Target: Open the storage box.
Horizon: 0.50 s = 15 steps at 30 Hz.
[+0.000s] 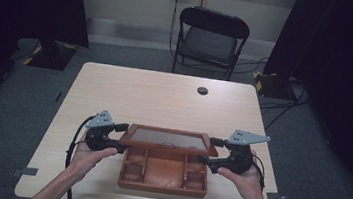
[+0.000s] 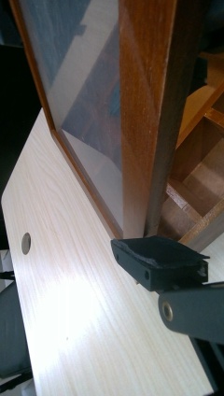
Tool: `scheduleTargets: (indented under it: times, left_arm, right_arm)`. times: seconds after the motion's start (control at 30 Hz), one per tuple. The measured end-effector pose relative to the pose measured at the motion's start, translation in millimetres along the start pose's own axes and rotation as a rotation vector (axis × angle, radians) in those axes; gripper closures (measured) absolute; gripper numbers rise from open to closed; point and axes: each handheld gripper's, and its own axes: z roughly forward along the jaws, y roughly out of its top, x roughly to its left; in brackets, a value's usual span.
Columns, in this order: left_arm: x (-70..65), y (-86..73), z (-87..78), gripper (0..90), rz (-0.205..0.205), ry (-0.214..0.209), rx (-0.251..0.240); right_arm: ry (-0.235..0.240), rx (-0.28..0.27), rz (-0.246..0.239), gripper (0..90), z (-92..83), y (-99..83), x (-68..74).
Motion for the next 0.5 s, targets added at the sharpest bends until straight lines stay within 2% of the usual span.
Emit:
scheduleTargets:
  times: [0.13,0.23,0.5]
  left_arm:
    - [1.2,6.6,0.2,31.9,0.019,0.003,0.007]
    - [4.3,8.2,0.3,32.6,0.010,-0.008,0.001]
    - [9.4,11.3,5.3,34.1,-0.005,-0.025,0.006]
  right_arm:
    - [-0.020,-0.010,0.021,22.8,-1.0,-0.7,-8.7]
    - [-0.026,-0.020,0.036,24.6,-1.3,-0.1,-16.2]
    - [-0.012,-0.038,0.046,33.4,4.6,1.7,-23.0]
